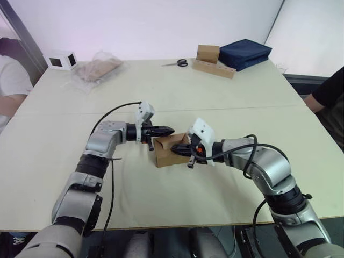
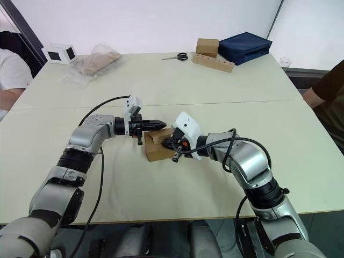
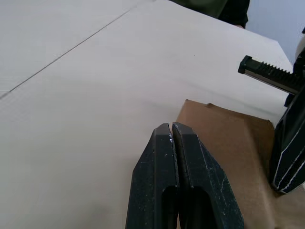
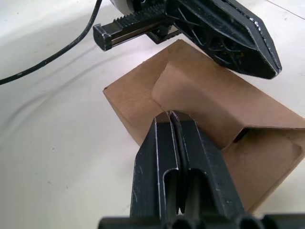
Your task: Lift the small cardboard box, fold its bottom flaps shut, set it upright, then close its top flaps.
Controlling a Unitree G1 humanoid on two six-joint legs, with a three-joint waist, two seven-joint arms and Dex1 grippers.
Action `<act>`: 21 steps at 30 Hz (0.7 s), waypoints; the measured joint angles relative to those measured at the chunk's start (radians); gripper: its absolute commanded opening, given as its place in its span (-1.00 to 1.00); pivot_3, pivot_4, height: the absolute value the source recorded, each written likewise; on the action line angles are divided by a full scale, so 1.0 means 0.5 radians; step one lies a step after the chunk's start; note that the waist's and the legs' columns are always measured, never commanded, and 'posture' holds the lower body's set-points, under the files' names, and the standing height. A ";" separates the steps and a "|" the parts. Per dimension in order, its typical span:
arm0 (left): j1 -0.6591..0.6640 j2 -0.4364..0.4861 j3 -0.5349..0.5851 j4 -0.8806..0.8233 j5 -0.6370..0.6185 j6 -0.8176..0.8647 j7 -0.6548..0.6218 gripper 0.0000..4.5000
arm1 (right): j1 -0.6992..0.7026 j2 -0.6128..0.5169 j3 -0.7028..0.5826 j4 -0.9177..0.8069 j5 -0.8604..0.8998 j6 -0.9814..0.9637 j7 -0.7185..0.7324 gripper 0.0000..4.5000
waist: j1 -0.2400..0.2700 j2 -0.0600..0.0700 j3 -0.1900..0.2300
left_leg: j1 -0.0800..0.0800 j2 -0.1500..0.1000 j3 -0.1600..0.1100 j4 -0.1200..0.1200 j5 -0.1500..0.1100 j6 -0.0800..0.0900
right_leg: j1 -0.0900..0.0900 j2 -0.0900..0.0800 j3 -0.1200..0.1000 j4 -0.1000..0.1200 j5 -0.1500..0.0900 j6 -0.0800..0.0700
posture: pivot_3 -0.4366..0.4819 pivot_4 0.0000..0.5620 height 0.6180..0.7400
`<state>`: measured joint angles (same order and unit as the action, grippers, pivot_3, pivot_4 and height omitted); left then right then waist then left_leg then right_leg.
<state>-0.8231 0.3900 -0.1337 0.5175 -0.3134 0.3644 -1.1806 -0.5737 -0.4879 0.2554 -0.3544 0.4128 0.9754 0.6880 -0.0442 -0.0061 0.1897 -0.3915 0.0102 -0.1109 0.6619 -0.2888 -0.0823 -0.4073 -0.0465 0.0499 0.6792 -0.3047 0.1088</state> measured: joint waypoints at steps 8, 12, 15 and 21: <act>0.005 -0.002 -0.016 -0.010 0.019 -0.050 -0.029 -0.98 | -0.066 0.049 0.018 0.116 -0.072 -0.046 -0.069 -1.00 | 0.001 0.000 0.000 | 0.000 0.000 0.000 0.000 0.000 0.000 | 0.000 0.000 0.000 0.000 0.000 0.000 | -0.05 -0.47 1.00; 0.010 -0.002 -0.019 -0.038 0.036 -0.050 -0.034 -0.98 | -0.075 0.053 0.024 0.136 -0.080 -0.054 -0.067 -1.00 | 0.002 0.000 0.000 | 0.000 0.000 0.000 0.000 0.000 0.000 | 0.000 0.000 0.000 0.000 0.000 0.000 | -0.05 -0.47 1.00; 0.013 -0.002 -0.020 -0.061 0.046 -0.063 -0.035 -0.98 | -0.075 0.053 0.024 0.136 -0.080 -0.055 -0.061 -1.00 | 0.001 0.000 0.000 | 0.000 0.000 0.000 0.000 0.000 0.000 | 0.000 0.000 0.000 0.000 0.000 0.000 | -0.05 -0.47 1.00; 0.013 0.016 -0.018 -0.108 0.080 -0.134 -0.039 -0.98 | -0.076 0.036 0.016 0.135 -0.073 -0.049 -0.028 -1.00 | 0.001 0.000 0.000 | 0.000 0.000 0.000 0.000 0.000 0.000 | 0.000 0.000 0.000 0.000 0.000 0.000 | -0.05 -0.47 1.00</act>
<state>-0.8166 0.3982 -0.1428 0.4633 -0.2736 0.2976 -1.1999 -0.6119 -0.4701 0.2633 -0.2869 0.3763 0.9509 0.6740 -0.0436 -0.0061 0.1897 -0.3915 0.0103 -0.1109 0.6618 -0.2888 -0.0823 -0.4073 -0.0466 0.0499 0.6791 -0.3047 0.1088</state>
